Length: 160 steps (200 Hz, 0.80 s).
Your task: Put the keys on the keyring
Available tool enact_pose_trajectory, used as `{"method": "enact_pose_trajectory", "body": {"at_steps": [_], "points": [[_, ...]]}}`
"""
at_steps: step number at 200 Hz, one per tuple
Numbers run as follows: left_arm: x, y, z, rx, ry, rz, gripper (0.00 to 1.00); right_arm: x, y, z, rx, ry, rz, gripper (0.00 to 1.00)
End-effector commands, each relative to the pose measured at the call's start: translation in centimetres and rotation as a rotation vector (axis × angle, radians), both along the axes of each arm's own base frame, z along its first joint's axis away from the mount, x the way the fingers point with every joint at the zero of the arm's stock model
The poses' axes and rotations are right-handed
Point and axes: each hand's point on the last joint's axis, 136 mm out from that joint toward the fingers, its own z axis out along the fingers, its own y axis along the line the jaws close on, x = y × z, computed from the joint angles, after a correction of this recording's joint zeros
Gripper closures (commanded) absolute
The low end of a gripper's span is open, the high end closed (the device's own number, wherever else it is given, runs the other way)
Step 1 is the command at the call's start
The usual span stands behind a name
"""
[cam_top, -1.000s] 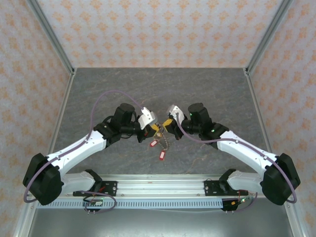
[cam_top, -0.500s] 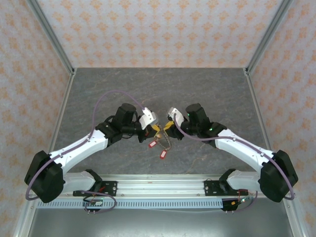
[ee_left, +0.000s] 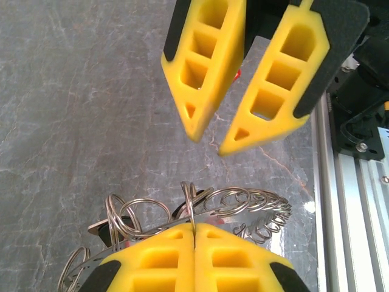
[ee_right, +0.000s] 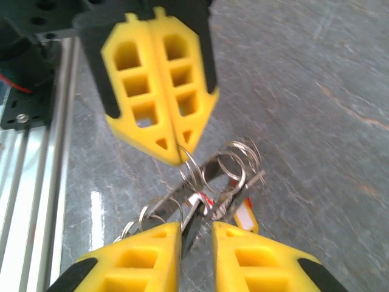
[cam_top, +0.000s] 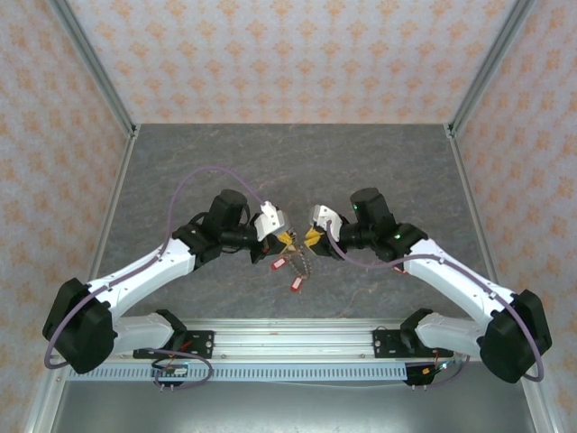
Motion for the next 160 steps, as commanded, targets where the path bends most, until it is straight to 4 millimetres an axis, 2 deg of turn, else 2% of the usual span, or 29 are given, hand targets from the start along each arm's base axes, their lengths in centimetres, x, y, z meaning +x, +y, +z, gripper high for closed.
{"method": "enact_pose_trajectory", "body": {"at_steps": [1, 50, 54, 122, 160], "points": [[-1.5, -0.5, 1.0, -0.04, -0.026, -0.093, 1.0, -1.4, 1.1, 2.1, 0.066, -0.067, 0.159, 0.81], [-1.4, -0.6, 1.1, -0.04, -0.031, -0.092, 1.0, -0.7, 1.6, 2.4, 0.074, -0.091, 0.167, 0.79], [-1.4, -0.6, 1.1, -0.039, -0.032, -0.092, 1.0, -0.6, 1.8, 1.7, 0.064, -0.071, 0.169, 0.79], [-1.1, -0.6, 1.2, -0.035, -0.041, -0.087, 1.0, -0.3, 2.4, 1.3, 0.084, -0.037, 0.181, 0.8], [-1.2, -0.4, 1.2, -0.03, -0.046, -0.082, 1.0, 0.8, 2.2, 0.7, 0.066, -0.061, 0.122, 0.78]]}}
